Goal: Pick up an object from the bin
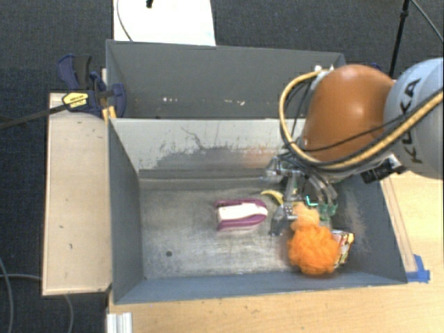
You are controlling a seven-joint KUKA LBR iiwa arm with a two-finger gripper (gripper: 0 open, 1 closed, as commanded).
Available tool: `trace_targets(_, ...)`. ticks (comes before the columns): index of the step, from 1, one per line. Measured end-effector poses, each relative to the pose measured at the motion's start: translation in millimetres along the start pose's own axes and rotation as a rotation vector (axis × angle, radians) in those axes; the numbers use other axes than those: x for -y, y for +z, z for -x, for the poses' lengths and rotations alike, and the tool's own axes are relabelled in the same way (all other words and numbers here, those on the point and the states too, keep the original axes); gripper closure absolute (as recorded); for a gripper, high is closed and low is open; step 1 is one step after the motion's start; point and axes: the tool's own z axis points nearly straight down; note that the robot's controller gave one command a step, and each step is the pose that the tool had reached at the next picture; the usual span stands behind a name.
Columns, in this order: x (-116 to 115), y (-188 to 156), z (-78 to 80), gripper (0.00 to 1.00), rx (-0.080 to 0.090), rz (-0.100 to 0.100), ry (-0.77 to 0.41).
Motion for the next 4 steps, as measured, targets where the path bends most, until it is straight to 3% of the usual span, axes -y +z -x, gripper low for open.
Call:
trace_targets(1, 0.2, -4.1, 1.5, 0.00, 0.008, 0.001, 0.002)
trace_targets(2, 5.0, 46.9, 17.1, 0.00, 0.015, 0.000, -0.054)
trace_targets(3, 17.3, 99.0, 9.0, 0.00, 0.011, 0.000, -0.205)
trace_targets(4, 14.2, 136.9, 46.6, 1.00, 0.045, 0.002, -0.213)
